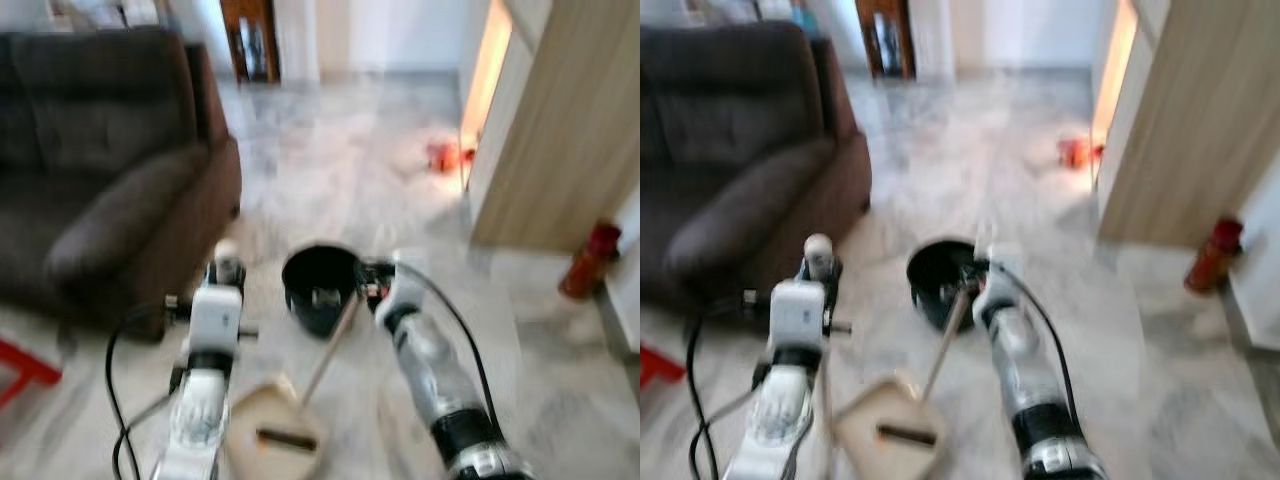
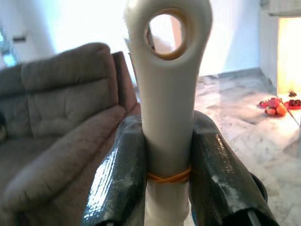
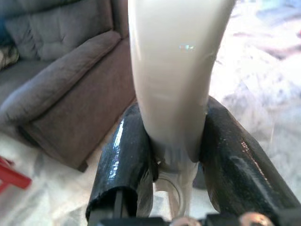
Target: Sweep floor
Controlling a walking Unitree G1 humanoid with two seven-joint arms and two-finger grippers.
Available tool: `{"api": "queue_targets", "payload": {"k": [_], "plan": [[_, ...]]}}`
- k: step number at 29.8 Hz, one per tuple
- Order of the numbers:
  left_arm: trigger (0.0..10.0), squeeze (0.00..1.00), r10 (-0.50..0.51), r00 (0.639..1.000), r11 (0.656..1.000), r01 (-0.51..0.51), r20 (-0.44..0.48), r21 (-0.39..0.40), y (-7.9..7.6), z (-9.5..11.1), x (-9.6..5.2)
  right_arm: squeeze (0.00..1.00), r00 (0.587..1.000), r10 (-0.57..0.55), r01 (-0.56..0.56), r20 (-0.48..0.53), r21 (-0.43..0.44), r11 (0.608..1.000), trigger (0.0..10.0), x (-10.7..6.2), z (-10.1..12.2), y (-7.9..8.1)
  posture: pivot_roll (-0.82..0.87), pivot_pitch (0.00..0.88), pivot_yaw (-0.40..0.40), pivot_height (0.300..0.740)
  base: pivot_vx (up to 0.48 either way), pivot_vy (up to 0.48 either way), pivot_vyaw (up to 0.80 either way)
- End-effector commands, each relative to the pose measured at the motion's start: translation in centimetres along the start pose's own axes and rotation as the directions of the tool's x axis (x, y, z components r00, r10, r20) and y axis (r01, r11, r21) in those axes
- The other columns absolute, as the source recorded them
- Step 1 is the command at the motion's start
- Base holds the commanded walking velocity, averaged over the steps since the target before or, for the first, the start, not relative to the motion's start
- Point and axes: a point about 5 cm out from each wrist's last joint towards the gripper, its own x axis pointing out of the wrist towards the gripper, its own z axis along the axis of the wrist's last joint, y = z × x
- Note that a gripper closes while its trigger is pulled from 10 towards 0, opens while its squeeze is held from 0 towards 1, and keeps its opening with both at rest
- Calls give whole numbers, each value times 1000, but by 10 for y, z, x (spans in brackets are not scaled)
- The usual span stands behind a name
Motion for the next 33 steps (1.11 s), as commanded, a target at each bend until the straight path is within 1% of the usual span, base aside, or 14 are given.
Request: {"api": "queue_targets", "payload": {"k": [1,28,32,33], "plan": [[10000,0,18,999,1000,-19,39,24,7,7,2,0,997,49,-52,61,36,998,10000,6,13,17,-159,0,71,740,292,0,0],[10000,0,19,999,1000,-20,38,25,7,6,3,0,998,44,-46,52,34,998,10000,7,12,17,-158,0,68,740,293,0,0],[10000,0,18,999,999,-19,37,26,7,6,3,0,999,35,-37,39,38,999,10000,7,10,16,-157,0,69,740,293,0,0],[10000,0,18,999,999,-19,37,26,7,6,3,0,999,35,-36,36,37,999,10000,7,10,16,-157,0,69,740,292,0,-800]]}}
